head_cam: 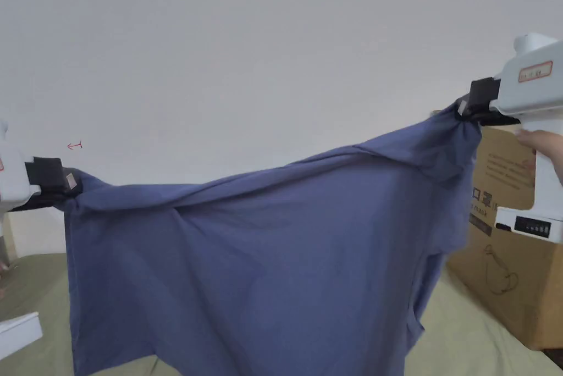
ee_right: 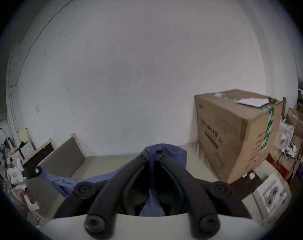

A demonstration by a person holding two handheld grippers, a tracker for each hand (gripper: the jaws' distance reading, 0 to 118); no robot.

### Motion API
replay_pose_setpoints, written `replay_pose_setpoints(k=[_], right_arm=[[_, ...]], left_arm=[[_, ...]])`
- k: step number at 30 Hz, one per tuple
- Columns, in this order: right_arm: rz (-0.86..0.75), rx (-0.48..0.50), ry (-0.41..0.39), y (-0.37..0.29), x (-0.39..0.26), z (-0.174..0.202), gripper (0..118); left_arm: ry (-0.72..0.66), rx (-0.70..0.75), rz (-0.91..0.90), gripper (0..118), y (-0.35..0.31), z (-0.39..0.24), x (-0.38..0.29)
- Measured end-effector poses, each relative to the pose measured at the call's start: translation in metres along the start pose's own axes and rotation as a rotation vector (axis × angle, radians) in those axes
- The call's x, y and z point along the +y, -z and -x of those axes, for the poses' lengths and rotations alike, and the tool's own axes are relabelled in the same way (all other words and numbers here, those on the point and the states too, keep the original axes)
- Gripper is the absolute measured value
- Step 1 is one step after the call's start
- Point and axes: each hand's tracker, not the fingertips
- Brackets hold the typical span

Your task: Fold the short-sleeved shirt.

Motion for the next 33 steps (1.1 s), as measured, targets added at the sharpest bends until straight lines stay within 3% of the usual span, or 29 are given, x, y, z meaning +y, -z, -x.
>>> replay_pose_setpoints(k=[7,11,15,20,24,33], right_arm=[[-0.177,-0.043,-0.028,-0.007,0.020,0.010,3],[-0.184,-0.064,-0.043,-0.004,-0.002,-0.007,3],[-0.028,-0.080,-0.058,0.001,-0.065,-0.041,3],[0.259,-0.129,-0.026,-0.006,-0.199,-0.094,3],[0.480,-0.161,0.106,-0.039,-0.297,-0.139,3],[0.684,-0.258,0.183,-0.155,-0.418,-0.189,3]], left_arm=[[0.048,-0.006,-0.099,5,0.016,-0.020,0.012],[0.072,-0.010,-0.079,5,0.031,-0.022,-0.005],[-0.028,-0.002,0.061,5,0.052,-0.007,-0.062],[-0.006,0.003,0.420,5,0.070,0.002,-0.187],[-0.030,0.003,0.661,5,0.057,0.008,-0.284],[-0.160,0.044,0.852,5,-0.027,0.030,-0.388]])
